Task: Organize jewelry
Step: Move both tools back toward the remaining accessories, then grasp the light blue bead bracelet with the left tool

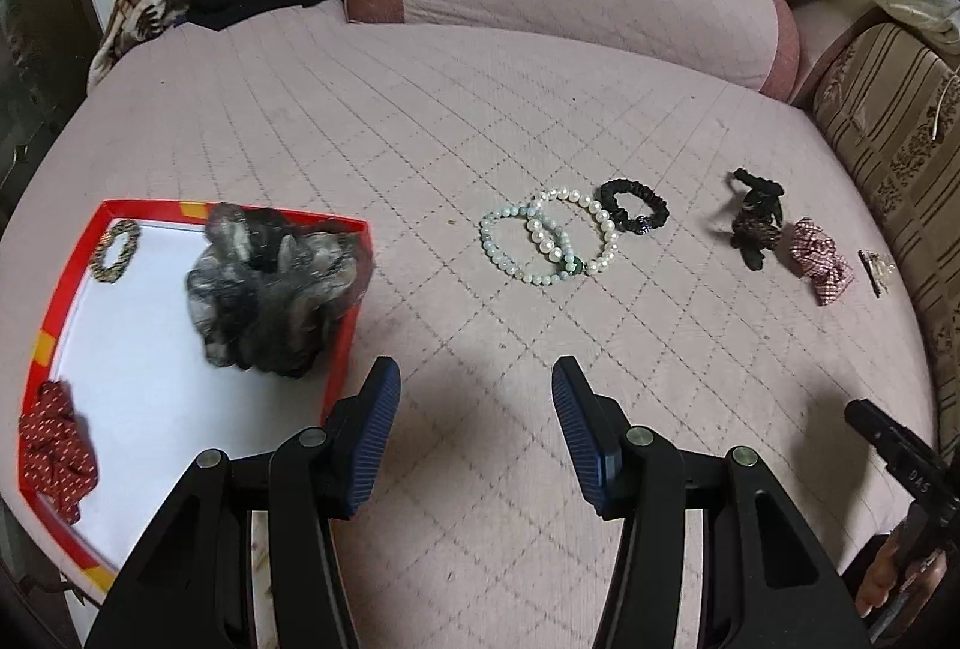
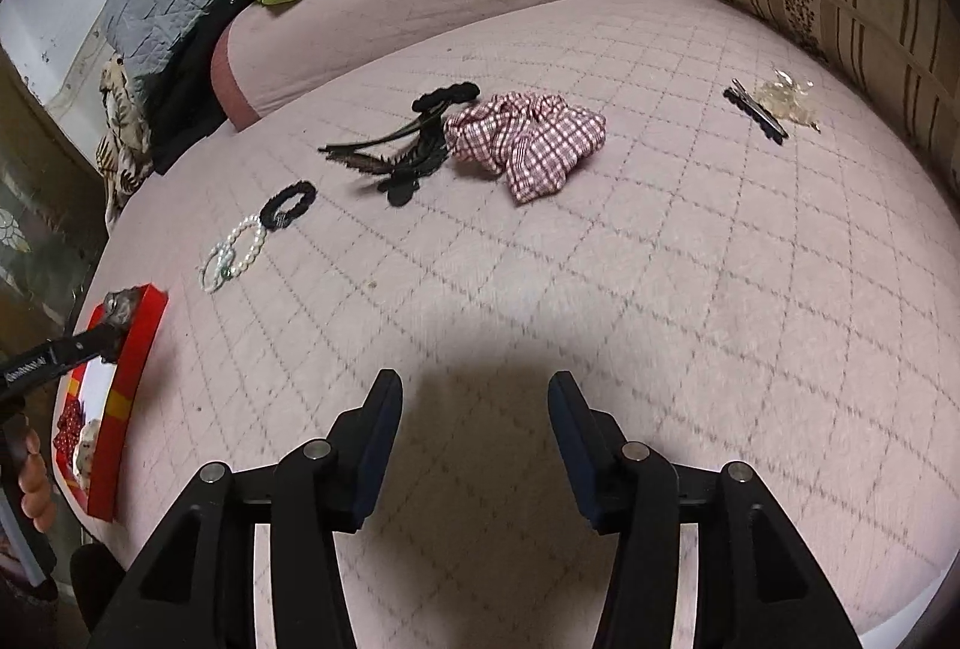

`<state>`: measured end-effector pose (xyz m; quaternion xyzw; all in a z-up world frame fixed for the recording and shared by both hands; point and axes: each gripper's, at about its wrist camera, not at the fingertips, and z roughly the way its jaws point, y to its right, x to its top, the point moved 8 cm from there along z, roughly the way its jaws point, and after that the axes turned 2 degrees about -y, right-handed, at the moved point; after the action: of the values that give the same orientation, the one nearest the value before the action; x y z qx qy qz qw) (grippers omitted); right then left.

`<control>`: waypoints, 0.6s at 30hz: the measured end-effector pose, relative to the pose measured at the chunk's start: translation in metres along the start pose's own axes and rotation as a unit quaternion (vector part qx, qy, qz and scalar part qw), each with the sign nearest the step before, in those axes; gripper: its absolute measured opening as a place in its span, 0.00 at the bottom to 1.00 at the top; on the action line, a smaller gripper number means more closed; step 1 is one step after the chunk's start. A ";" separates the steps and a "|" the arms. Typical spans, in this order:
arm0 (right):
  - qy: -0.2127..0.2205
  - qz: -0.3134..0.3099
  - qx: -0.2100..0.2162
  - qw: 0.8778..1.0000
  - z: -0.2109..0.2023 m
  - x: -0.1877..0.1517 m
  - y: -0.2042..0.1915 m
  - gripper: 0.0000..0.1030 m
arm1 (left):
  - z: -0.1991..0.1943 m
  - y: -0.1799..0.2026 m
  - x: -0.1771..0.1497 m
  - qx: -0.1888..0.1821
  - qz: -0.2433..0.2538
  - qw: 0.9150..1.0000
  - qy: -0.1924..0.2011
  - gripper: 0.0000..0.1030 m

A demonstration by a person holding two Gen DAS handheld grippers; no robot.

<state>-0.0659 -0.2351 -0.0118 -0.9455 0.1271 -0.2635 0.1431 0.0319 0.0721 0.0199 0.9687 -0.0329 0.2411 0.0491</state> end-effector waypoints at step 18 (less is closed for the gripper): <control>0.008 0.047 0.098 0.994 0.049 0.077 -0.040 0.61 | 0.092 -0.020 0.057 -0.041 -0.079 0.996 -0.031 0.49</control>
<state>0.0309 -0.2122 -0.0032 -0.9178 0.1464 -0.2751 0.2462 0.1265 0.0796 -0.0363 0.9724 0.0320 0.2049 0.1070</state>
